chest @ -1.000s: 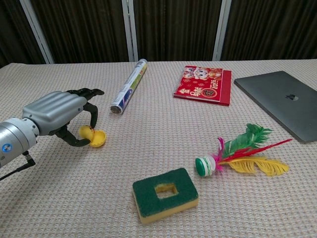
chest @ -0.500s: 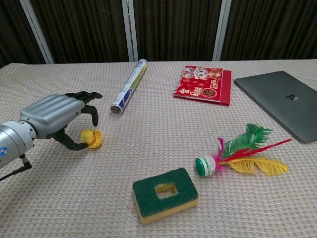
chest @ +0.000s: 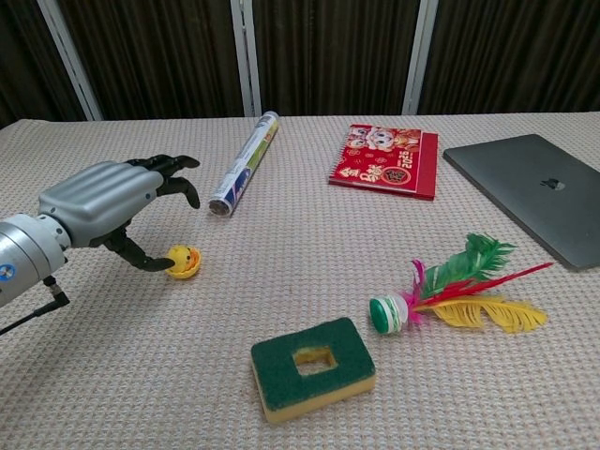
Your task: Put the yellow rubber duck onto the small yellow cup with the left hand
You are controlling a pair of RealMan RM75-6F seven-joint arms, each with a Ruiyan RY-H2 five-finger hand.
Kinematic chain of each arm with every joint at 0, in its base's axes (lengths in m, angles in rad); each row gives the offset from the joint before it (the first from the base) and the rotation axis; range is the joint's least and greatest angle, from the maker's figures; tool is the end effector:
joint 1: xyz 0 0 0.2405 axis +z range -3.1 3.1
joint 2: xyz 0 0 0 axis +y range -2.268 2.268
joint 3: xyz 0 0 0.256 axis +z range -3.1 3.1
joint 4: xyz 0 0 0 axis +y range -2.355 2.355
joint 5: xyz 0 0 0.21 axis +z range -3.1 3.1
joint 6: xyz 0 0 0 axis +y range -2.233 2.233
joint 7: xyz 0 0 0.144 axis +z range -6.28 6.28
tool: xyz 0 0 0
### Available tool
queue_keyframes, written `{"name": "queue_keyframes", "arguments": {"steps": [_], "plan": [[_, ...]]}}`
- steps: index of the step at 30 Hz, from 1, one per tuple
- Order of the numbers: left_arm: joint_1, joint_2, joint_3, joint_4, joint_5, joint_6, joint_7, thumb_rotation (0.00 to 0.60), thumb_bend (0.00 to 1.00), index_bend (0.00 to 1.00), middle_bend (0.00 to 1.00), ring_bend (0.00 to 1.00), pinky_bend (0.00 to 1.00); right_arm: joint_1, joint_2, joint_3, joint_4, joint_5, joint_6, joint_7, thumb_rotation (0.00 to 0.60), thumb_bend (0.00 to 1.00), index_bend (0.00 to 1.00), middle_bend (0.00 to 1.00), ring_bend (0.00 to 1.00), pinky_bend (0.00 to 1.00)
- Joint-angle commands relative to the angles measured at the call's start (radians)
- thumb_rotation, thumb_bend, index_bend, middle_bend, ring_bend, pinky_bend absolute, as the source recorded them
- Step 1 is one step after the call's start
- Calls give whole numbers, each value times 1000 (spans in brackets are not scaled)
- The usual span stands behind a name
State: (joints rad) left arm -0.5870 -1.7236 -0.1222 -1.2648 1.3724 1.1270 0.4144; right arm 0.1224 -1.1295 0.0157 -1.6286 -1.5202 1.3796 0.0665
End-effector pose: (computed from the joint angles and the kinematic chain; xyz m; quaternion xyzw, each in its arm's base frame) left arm -0.1814 0.3095 -0.0460 -0.7520 -0.2800 -0.3707 0.4676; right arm -0.3058 -0.1836 0.1344 0.6154 -0.4395 0.3858 0.5285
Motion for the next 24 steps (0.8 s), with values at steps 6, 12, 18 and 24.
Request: {"name": "queue_keyframes", "arguments": {"steps": [6,12,18,24], "plan": [[-11,133,9,-100,90,47,11,600,172,222,0,0,115,-1,0,0,0,1,2,-2,600,107,676,294,211,338],[74,428,117,-323,235,161,12,600,151,207,0,0,75,-1,0,0,6,-1,3,-2,600,107,676,294,211,338],[227,634,239,-435,271,291,-10,600,149,203,0,0,1,-7,-4,1,10,-19,29,-19,600,92,674,294,210,338],[335,603,266,-338,257,388,-138,600,146,201,0,0,0,-4,-12,2,14,-20,27,-28,600,73,673,293,210,338]]}}
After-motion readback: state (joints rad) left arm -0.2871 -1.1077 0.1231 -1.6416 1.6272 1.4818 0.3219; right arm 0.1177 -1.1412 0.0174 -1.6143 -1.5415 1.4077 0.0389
